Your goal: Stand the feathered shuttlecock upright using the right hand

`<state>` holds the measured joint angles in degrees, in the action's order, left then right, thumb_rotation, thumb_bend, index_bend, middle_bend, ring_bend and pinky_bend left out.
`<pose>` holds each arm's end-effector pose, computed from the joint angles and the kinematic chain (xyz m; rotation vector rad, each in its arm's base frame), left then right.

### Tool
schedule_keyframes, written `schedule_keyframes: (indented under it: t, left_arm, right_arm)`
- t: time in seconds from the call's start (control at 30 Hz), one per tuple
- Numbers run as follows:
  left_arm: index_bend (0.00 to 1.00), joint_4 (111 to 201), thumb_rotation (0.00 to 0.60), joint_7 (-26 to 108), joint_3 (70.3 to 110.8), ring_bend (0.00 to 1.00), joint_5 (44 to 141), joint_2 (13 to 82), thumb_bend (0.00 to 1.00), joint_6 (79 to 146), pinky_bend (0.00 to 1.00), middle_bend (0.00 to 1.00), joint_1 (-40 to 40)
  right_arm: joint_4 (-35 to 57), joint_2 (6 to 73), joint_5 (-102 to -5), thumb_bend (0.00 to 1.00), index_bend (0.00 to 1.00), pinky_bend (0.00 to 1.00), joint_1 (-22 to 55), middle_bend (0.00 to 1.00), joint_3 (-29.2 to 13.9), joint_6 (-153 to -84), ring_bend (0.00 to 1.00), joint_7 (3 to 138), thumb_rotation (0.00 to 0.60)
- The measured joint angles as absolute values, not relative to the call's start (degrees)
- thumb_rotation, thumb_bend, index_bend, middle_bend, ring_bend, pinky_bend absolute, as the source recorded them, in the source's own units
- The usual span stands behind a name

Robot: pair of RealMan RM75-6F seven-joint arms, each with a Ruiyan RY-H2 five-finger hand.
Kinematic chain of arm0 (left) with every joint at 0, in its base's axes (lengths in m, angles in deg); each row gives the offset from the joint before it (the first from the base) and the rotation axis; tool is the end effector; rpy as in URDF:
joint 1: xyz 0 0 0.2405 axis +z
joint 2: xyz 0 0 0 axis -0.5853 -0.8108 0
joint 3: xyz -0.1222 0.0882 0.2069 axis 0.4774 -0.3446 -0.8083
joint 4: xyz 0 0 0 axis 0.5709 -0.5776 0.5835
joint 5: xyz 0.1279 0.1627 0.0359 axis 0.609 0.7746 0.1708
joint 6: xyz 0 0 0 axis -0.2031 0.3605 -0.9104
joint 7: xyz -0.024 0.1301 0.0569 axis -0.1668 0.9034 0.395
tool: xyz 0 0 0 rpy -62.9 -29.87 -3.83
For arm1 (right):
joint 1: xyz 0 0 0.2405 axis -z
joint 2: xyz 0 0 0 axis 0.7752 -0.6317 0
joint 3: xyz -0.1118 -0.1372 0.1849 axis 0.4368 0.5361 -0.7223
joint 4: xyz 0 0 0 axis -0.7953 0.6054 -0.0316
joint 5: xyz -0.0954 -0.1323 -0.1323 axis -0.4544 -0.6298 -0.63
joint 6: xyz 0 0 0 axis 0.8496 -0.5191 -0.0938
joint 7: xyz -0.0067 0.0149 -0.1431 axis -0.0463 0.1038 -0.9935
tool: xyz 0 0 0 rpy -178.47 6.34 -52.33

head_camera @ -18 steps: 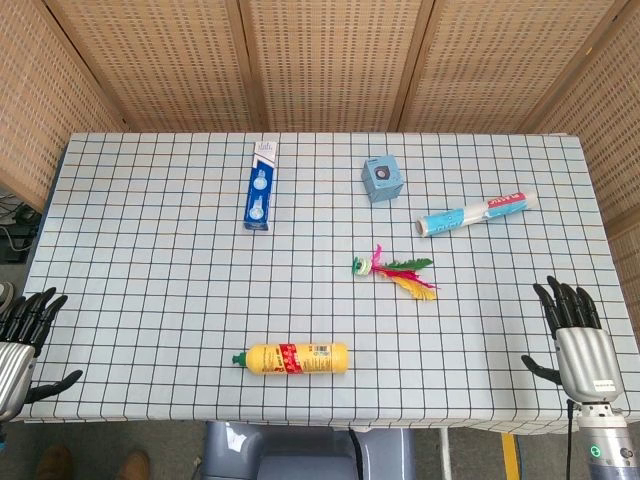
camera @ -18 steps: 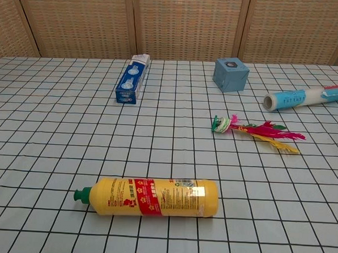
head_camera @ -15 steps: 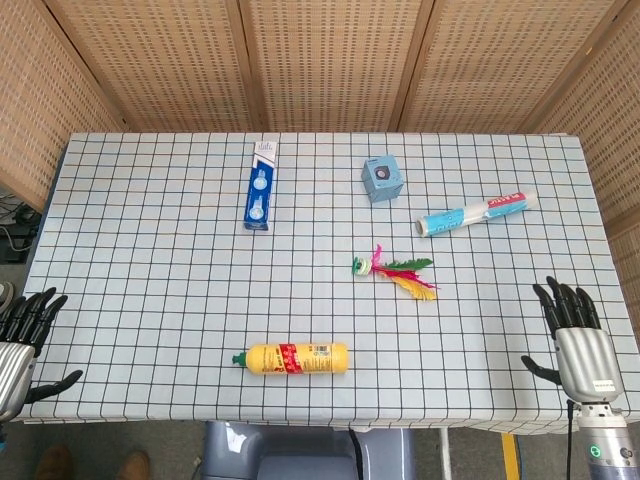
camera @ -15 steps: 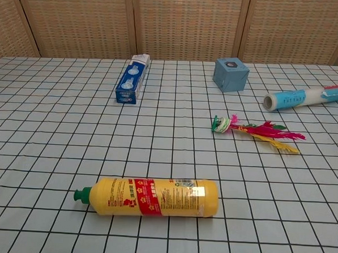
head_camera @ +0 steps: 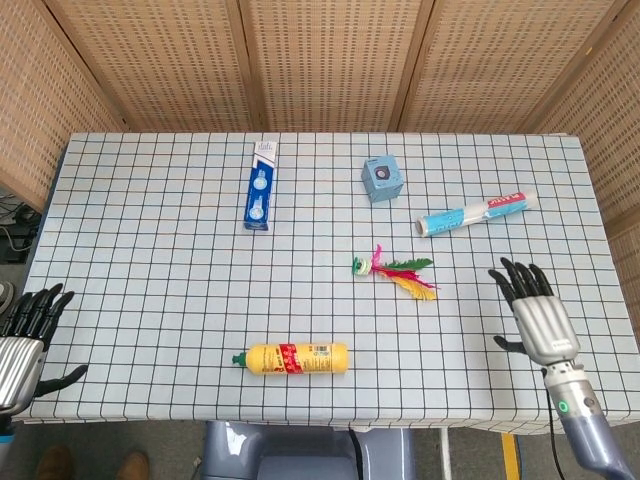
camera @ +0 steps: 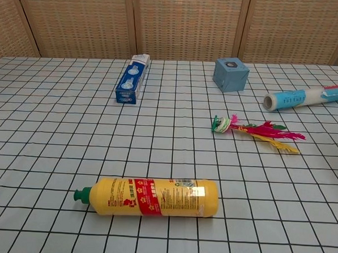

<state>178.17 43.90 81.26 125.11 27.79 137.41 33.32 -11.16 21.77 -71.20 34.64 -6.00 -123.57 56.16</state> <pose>-0.2928 0.1528 0.1499 -1.4825 -0.8548 -0.9371 -0.2648 -0.2545 0.1257 1.5973 -0.8443 0.8240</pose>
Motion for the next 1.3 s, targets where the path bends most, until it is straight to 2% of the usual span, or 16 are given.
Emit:
schedule_keyframes:
  t: [0.07,0.2,0.27,0.43,0.7,1.03,1.3]
  left_arm:
    - [0.0,178.3,0.6,43.9,81.4,0.0,124.8,27.9,0.0,137.2,0.0,0.0,33.2]
    - [0.0,178.2,0.6,44.0,81.7,0.0,123.8,27.9,0.0,136.8,0.0,0.0,33.1]
    - [0.0,178.2,0.6,44.1,81.9,0.0,123.4,28.0,0.0,136.5,0.0,0.0,32.9]
    - [0.0,178.1,0.6,45.3,82.4,0.0,122.3,28.6,0.0,135.2,0.0,0.0,32.3]
    - [0.0,178.0,0.6,46.2,83.0,0.0,120.3,29.1,0.0,133.1,0.0,0.0,31.3]
    - [0.0,177.9,0.6,46.6,83.1,0.0,119.7,29.3,0.0,132.8,0.0,0.0,31.1]
    - [0.0,177.8,0.6,46.8,83.0,0.0,119.5,29.4,0.0,132.6,0.0,0.0,31.0]
  right_arm:
    - [-10.8,22.4,-69.4,0.02,0.34,0.0,31.9,0.0,-7.4,-120.7,0.0,55.2,0.6]
    - [-9.3,25.6,-64.0,0.17,0.49,0.0,26.5,0.0,-10.1,-115.3,0.0,53.5,0.6]
    - [-8.1,27.6,-61.5,0.22,0.53,0.0,24.7,0.01,-10.9,-113.5,0.0,52.8,0.6]
    - [-3.1,33.4,-55.7,0.33,0.51,0.0,20.1,0.01,-11.8,-109.7,0.0,48.9,0.6]
    - [6.9,42.8,-49.1,0.38,0.49,0.0,15.2,0.01,-11.2,-107.8,0.0,41.7,0.6]
    - [12.0,46.0,-47.5,0.49,0.5,0.0,13.9,0.01,-9.7,-107.4,0.0,41.7,0.6]
    - [13.2,46.2,-46.6,0.51,0.52,0.0,13.5,0.01,-8.8,-106.9,0.0,41.7,0.6]
